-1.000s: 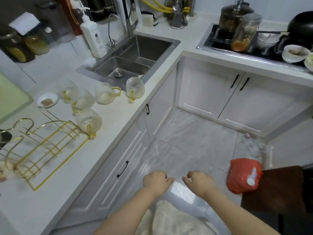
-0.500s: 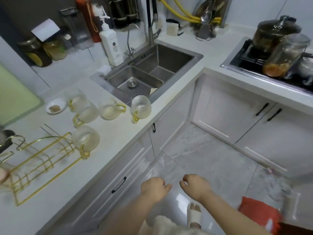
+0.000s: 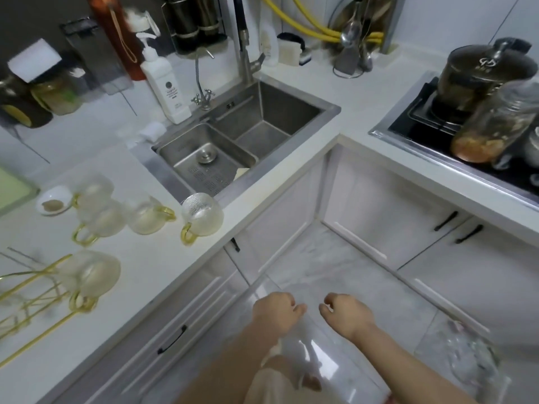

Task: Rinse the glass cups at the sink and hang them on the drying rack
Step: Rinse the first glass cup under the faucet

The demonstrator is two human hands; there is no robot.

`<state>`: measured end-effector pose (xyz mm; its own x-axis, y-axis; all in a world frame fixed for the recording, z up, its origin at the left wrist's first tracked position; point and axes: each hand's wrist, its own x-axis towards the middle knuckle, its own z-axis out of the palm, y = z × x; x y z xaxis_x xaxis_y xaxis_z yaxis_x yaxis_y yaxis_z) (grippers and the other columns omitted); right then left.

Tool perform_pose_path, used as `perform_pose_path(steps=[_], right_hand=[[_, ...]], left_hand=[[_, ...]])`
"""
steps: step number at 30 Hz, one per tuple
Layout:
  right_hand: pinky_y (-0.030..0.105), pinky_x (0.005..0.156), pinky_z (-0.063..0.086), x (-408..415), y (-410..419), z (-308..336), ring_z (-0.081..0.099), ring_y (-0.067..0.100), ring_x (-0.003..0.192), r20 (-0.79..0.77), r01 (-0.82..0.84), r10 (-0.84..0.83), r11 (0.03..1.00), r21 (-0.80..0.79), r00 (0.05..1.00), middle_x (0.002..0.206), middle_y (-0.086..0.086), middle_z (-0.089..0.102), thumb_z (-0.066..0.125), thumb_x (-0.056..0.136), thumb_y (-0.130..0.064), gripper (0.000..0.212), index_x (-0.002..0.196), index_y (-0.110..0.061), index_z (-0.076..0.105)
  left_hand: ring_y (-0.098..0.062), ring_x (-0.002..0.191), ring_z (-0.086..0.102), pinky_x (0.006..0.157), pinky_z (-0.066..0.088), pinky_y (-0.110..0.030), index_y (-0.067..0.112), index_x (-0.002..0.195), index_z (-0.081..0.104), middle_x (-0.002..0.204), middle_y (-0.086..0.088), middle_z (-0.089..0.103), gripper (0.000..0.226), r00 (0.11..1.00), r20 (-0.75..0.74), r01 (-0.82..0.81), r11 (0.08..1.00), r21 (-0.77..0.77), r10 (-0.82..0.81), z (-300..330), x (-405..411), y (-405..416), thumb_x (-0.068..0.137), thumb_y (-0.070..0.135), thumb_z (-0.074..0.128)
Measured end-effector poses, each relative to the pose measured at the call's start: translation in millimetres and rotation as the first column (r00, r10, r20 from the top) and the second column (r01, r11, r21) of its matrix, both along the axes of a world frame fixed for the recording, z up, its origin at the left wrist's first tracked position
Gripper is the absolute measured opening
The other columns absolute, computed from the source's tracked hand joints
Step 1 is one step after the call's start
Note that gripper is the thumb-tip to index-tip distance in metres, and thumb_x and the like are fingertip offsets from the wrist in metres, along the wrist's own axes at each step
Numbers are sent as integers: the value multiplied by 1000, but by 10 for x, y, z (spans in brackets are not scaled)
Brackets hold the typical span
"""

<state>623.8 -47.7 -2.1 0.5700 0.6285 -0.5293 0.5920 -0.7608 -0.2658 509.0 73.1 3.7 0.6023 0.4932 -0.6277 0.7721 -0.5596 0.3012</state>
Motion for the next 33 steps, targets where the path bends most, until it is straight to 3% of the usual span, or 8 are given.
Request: perform_pose_path(steps=[13, 18, 25, 29, 31, 33], right_hand=[[30, 84, 47, 1082, 676, 47, 59, 25, 107, 64, 58, -58, 998, -8, 996, 116, 5, 65, 37, 92, -39, 38, 113, -17, 59], [29, 81, 46, 1388, 877, 46, 59, 22, 106, 44, 93, -93, 996, -4, 995, 116, 3, 64, 37, 93, -39, 39, 115, -16, 59], [31, 85, 47, 2038, 1152, 37, 59, 27, 109, 30, 23, -21, 999, -43, 999, 118, 6, 64, 38, 92, -43, 39, 112, -17, 59], [33, 88, 48, 2534, 1237, 32, 59, 27, 110, -7, -82, 82, 994, -77, 997, 120, 6, 63, 36, 92, -43, 40, 114, -18, 58], [33, 88, 49, 2798, 1254, 45, 59, 27, 108, -24, -119, 118, 990, -80, 993, 118, 5, 63, 36, 92, -43, 40, 114, -18, 58], [31, 87, 48, 3077, 1290, 65, 60, 26, 108, -41, -158, 155, 984, -78, 987, 117, 6, 64, 37, 92, -43, 39, 113, -18, 59]], left_hand=[[-24, 108, 60, 89, 45, -31, 19, 113, 63, 116, -4, 65, 44, 979, 4, 201, 975, 92, -203, -100, 1171, 812, 92, 50, 40], [-24, 98, 63, 80, 45, -31, 18, 100, 65, 103, -4, 67, 44, 971, -7, 238, 970, 58, -238, -151, 1547, 1022, 91, 53, 39], [-24, 101, 61, 85, 45, -33, 19, 102, 65, 104, -4, 66, 47, 983, -30, 184, 982, 34, -183, -182, 2126, 1248, 90, 55, 36], [-24, 100, 63, 79, 44, -28, 18, 99, 65, 104, -5, 67, 39, 997, -5, 84, 995, 55, -83, -205, 2490, 1258, 92, 47, 39], [-23, 103, 62, 76, 41, -26, 19, 104, 65, 110, -4, 66, 40, 998, -11, 56, 997, 49, -55, -183, 2703, 1235, 95, 46, 37], [-23, 114, 58, 87, 44, -29, 21, 116, 61, 122, -3, 62, 42, 999, -20, 25, 999, 28, -24, -180, 2944, 1216, 96, 48, 35]])
